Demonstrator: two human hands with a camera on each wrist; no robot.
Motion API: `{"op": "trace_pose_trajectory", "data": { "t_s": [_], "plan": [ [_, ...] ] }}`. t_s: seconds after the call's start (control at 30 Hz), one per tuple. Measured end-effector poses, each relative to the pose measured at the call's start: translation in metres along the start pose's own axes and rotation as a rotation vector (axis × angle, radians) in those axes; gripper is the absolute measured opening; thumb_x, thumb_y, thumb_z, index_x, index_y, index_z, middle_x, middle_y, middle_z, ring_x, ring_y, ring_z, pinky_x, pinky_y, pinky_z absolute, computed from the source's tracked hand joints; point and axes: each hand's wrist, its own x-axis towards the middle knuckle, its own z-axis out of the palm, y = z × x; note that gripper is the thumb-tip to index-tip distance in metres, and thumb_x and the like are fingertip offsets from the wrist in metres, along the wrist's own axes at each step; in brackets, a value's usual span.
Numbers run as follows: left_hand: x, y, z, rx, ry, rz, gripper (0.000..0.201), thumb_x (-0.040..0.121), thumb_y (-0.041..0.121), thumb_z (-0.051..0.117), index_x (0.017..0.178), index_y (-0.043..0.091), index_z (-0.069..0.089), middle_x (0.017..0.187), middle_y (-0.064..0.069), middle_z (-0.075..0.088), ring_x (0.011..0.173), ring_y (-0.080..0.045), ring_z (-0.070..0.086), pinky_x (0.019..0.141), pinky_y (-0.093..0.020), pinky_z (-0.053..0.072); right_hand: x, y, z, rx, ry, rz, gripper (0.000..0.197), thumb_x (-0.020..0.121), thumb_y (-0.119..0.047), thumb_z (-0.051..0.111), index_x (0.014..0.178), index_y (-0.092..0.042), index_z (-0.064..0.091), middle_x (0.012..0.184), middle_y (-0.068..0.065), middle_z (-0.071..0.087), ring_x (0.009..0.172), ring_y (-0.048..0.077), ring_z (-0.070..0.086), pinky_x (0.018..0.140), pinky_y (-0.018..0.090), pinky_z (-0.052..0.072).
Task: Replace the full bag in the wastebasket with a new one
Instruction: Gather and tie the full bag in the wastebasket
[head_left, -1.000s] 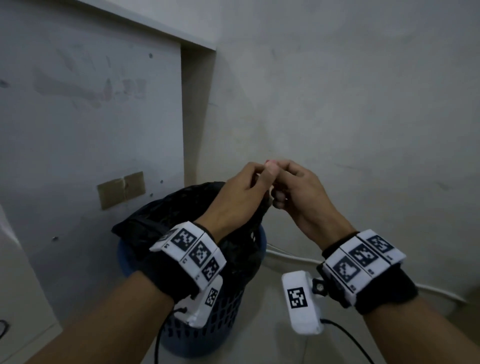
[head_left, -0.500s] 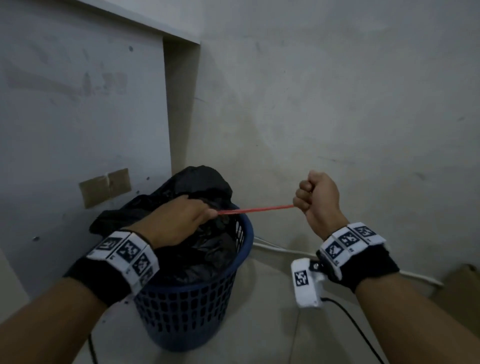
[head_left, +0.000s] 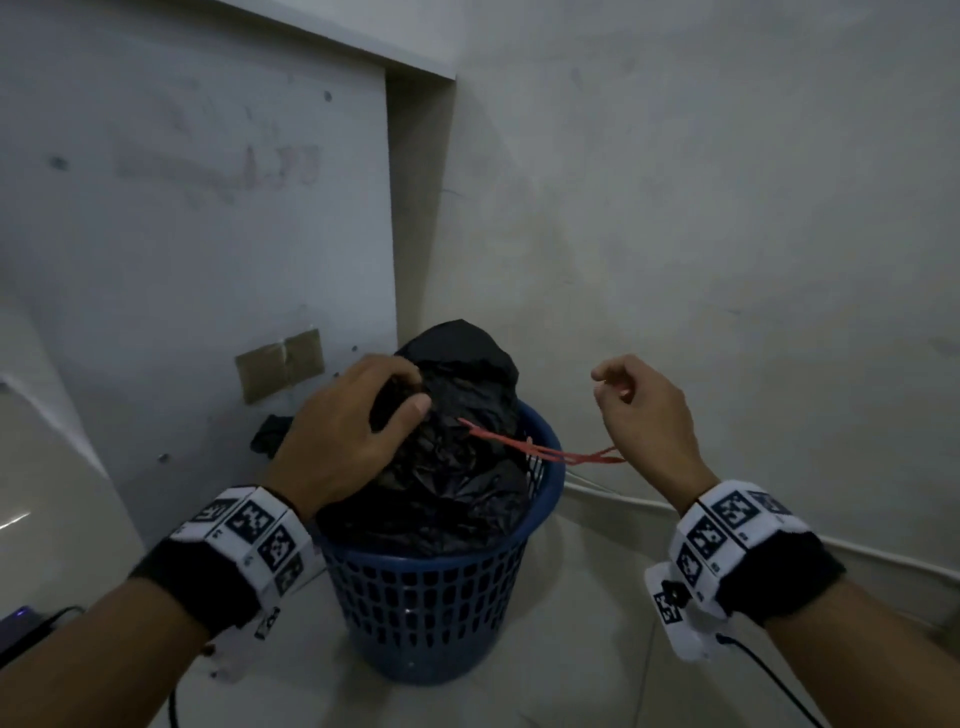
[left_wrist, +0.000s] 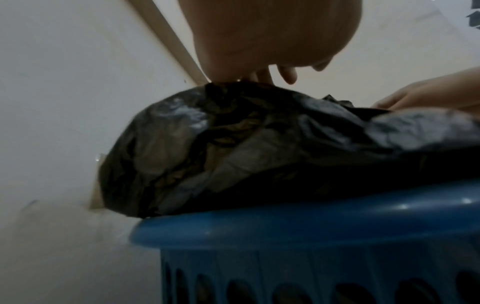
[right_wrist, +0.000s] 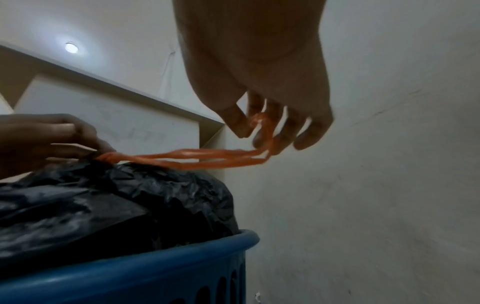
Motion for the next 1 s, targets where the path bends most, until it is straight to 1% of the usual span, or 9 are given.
{"op": "trace_pose_trajectory", "data": {
  "t_s": [0.13, 0.27, 0.37, 0.43, 0.6, 0.7, 0.8, 0.87, 1.0],
  "plan": [
    [-0.001, -0.024, -0.013, 0.239, 0.102, -0.200, 0.032, 0.095, 0.043, 0.045, 0.098, 0.018, 0.064, 0.103, -0.003, 0.062, 0.094, -0.022, 0.057, 0.077, -0.032, 0.044, -0.008, -0.024, 0.013, -0.288, 0.116, -0.277, 0.026, 0.093, -0.030, 0.051, 0.116, -0.026, 0.064, 0.119, -0.004, 0.065, 0.116, 0.021, 0.056, 0.101, 0.043, 0.037],
    [-0.015, -0.042, -0.019, 0.328, -0.284, -0.706, 0.051, 0.090, 0.058, 0.047, 0.126, 0.022, 0.054, 0.131, -0.014, 0.050, 0.114, -0.033, 0.052, 0.093, -0.042, 0.047, -0.028, -0.060, 0.036, -0.101, -0.138, -0.488, 0.043, 0.096, -0.046, 0.039, 0.131, -0.028, 0.057, 0.133, -0.006, 0.059, 0.127, 0.017, 0.048, 0.106, 0.040, 0.037],
    [-0.021, -0.044, -0.024, 0.362, -0.511, -0.811, 0.072, 0.087, 0.060, 0.051, 0.144, 0.018, 0.033, 0.141, -0.017, 0.037, 0.123, -0.034, 0.046, 0.099, -0.040, 0.044, -0.048, -0.071, 0.061, -0.252, -0.342, -0.648, 0.051, 0.096, -0.059, 0.026, 0.142, -0.043, 0.039, 0.152, -0.017, 0.037, 0.148, 0.016, 0.018, 0.116, 0.045, 0.015],
    [-0.022, -0.045, -0.028, 0.408, -0.571, -0.820, 0.078, 0.085, 0.059, 0.057, 0.145, 0.019, 0.027, 0.142, -0.017, 0.036, 0.124, -0.034, 0.045, 0.100, -0.039, 0.044, -0.057, -0.069, 0.075, -0.359, -0.461, -0.736, 0.054, 0.094, -0.062, 0.022, 0.142, -0.044, 0.039, 0.154, -0.017, 0.033, 0.150, 0.018, 0.010, 0.118, 0.048, 0.007],
    [-0.030, -0.054, -0.033, 0.323, -0.560, -0.816, 0.091, 0.082, 0.050, 0.067, 0.151, 0.016, 0.017, 0.150, -0.011, 0.038, 0.130, -0.029, 0.044, 0.103, -0.035, 0.040, -0.063, -0.048, 0.086, -0.605, -0.623, -0.678, 0.080, 0.085, -0.072, -0.002, 0.132, -0.037, 0.052, 0.139, -0.010, 0.053, 0.144, 0.025, 0.024, 0.117, 0.058, 0.002],
    [-0.034, -0.059, -0.036, 0.246, -0.391, -0.805, 0.072, 0.086, 0.039, 0.067, 0.145, 0.014, 0.034, 0.141, -0.012, 0.049, 0.123, -0.030, 0.051, 0.097, -0.034, 0.042, -0.062, -0.037, 0.083, -0.609, -0.624, -0.580, 0.090, 0.078, -0.070, -0.012, 0.123, -0.034, 0.057, 0.127, -0.008, 0.059, 0.132, 0.022, 0.037, 0.116, 0.055, 0.008],
    [-0.034, -0.063, -0.038, 0.251, -0.271, -0.754, 0.017, 0.087, 0.033, 0.065, 0.097, 0.019, 0.068, 0.109, -0.012, 0.069, 0.096, -0.029, 0.063, 0.080, -0.031, 0.048, -0.059, -0.033, 0.080, -0.633, -0.558, -0.539, 0.073, 0.087, -0.071, 0.001, 0.107, -0.030, 0.058, 0.104, -0.008, 0.066, 0.109, 0.019, 0.053, 0.112, 0.048, 0.020],
    [-0.033, -0.063, -0.035, 0.211, -0.157, -0.698, 0.009, 0.083, 0.029, 0.069, 0.076, 0.024, 0.065, 0.098, -0.014, 0.067, 0.091, -0.031, 0.062, 0.078, -0.032, 0.049, -0.058, -0.033, 0.079, -0.620, -0.539, -0.521, 0.060, 0.088, -0.067, 0.009, 0.104, -0.028, 0.052, 0.090, -0.006, 0.065, 0.094, 0.020, 0.058, 0.108, 0.047, 0.027],
    [-0.027, -0.054, -0.033, -0.023, -0.078, -0.807, 0.036, 0.083, 0.015, 0.067, 0.113, 0.020, 0.048, 0.112, -0.005, 0.044, 0.097, -0.027, 0.053, 0.086, -0.039, 0.051, -0.058, -0.036, 0.078, -0.488, -0.441, -0.544, 0.044, 0.091, -0.062, 0.025, 0.109, -0.028, 0.046, 0.088, -0.005, 0.061, 0.080, 0.021, 0.060, 0.102, 0.043, 0.037]
  ]
}}
